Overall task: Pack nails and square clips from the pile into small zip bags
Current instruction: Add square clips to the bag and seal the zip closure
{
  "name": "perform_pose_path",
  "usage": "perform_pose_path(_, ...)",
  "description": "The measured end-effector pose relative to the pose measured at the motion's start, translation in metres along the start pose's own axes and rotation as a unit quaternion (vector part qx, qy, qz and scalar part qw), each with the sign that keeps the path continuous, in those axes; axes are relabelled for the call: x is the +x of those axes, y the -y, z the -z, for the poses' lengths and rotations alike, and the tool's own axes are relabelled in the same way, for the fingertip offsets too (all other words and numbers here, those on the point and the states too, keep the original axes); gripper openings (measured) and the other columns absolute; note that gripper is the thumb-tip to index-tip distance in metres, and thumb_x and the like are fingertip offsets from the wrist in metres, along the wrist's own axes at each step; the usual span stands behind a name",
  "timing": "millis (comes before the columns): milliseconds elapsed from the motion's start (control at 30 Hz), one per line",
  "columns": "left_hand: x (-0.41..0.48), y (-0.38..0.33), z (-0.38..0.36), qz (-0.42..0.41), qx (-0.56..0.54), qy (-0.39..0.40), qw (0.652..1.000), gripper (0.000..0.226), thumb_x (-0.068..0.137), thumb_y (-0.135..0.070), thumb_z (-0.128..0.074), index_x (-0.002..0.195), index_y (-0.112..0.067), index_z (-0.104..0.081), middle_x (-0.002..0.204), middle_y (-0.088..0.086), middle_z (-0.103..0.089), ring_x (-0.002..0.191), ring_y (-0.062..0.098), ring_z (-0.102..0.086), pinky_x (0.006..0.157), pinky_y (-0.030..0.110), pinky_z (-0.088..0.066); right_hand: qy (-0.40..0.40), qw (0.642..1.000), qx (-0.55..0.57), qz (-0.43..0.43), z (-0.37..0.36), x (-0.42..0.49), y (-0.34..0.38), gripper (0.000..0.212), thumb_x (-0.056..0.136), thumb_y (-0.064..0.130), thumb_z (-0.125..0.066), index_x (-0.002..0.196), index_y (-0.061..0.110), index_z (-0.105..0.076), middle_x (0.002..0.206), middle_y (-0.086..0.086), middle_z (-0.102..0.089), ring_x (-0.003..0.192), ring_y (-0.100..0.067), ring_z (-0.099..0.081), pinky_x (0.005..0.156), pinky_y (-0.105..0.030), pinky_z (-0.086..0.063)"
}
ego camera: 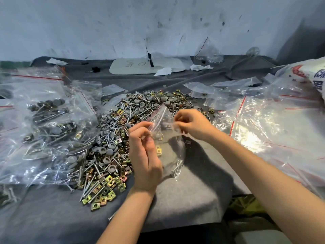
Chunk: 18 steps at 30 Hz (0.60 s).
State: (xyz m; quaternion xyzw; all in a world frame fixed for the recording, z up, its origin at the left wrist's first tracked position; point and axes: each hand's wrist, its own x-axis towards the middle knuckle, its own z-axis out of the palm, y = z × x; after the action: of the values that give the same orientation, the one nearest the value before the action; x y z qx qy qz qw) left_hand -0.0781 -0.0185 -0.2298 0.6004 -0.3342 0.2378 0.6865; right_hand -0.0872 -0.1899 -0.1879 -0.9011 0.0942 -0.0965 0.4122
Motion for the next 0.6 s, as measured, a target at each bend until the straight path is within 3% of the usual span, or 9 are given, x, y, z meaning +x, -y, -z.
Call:
perform_pose_path(100, 0.000, 0.002, -0.001, 0.007, 0.003, 0.020, 1.000, 0.030, 0.087, 0.005, -0.036, 0.100, -0.022, -0.044, 0.114, 0.001, -0.050, 0.103, 0.016, -0.050, 0.086, 0.023, -0.038, -0.099, 0.987, 0.107, 0.064, 0.025, -0.004, 0.027, 0.010, 0.091, 0.009, -0.061, 0.085, 0.015, -0.065, 0.068, 0.009, -0.065, 0.058, -0.003, -0.057, 0.058, -0.017, -0.046)
perform_pose_path(167, 0.000, 0.002, -0.001, -0.006, 0.003, 0.030, 1.000, 0.020, 0.090, -0.002, -0.036, 0.100, -0.018, -0.045, 0.114, 0.003, -0.049, 0.105, 0.012, -0.049, 0.087, 0.019, -0.037, -0.110, 0.973, 0.144, 0.144, 0.040, -0.009, 0.055, 0.008, 0.092, 0.006, -0.060, 0.088, 0.009, -0.067, 0.063, 0.012, -0.063, 0.056, -0.001, -0.053, 0.054, -0.014, -0.043)
perform_pose_path(233, 0.000, 0.003, -0.002, -0.022, 0.001, 0.033, 0.999, 0.014, 0.093, -0.007, -0.035, 0.100, -0.014, -0.046, 0.114, 0.008, -0.050, 0.107, 0.011, -0.049, 0.088, 0.019, -0.037, -0.100, 0.963, 0.130, 0.215, 0.047, -0.015, 0.082, 0.007, 0.090, 0.004, -0.061, 0.090, 0.002, -0.067, 0.064, 0.012, -0.061, 0.056, 0.000, -0.051, 0.054, -0.012, -0.041)
perform_pose_path(300, 0.001, 0.004, -0.003, -0.038, -0.009, 0.036, 0.999, 0.013, 0.096, -0.007, -0.035, 0.101, -0.011, -0.047, 0.111, 0.017, -0.051, 0.106, 0.012, -0.049, 0.087, 0.020, -0.038, -0.093, 0.962, 0.048, 0.251, 0.047, -0.020, 0.103, 0.006, 0.087, 0.005, -0.064, 0.090, 0.002, -0.069, 0.066, 0.013, -0.060, 0.059, 0.000, -0.049, 0.059, -0.013, -0.039)
perform_pose_path(433, 0.000, 0.005, -0.001, -0.044, -0.005, 0.040, 0.998, 0.016, 0.097, -0.007, -0.033, 0.104, -0.006, -0.047, 0.111, 0.022, -0.050, 0.104, 0.011, -0.048, 0.085, 0.022, -0.038, -0.019, 0.959, -0.143, 0.242, 0.041, -0.026, 0.115, 0.010, 0.088, 0.014, -0.067, 0.094, 0.008, -0.072, 0.076, 0.008, -0.062, 0.064, 0.002, -0.048, 0.064, -0.011, -0.037)
perform_pose_path(500, -0.001, 0.005, 0.000, -0.045, 0.007, 0.034, 0.998, 0.015, 0.097, -0.008, -0.033, 0.102, -0.008, -0.047, 0.113, 0.018, -0.050, 0.104, 0.011, -0.048, 0.083, 0.023, -0.039, -0.005, 0.962, -0.135, 0.237, 0.039, -0.027, 0.111, 0.012, 0.088, 0.018, -0.067, 0.097, 0.011, -0.071, 0.074, 0.010, -0.060, 0.062, 0.000, -0.046, 0.062, -0.013, -0.037)
perform_pose_path(600, -0.001, 0.003, -0.001, -0.026, 0.006, 0.026, 0.999, 0.014, 0.095, -0.011, -0.034, 0.102, -0.013, -0.046, 0.115, 0.007, -0.049, 0.106, 0.012, -0.050, 0.085, 0.023, -0.040, -0.054, 0.973, -0.051, 0.219, 0.039, -0.021, 0.099, 0.010, 0.089, 0.021, -0.066, 0.097, 0.017, -0.068, 0.069, 0.014, -0.056, 0.059, -0.004, -0.042, 0.057, -0.015, -0.035)
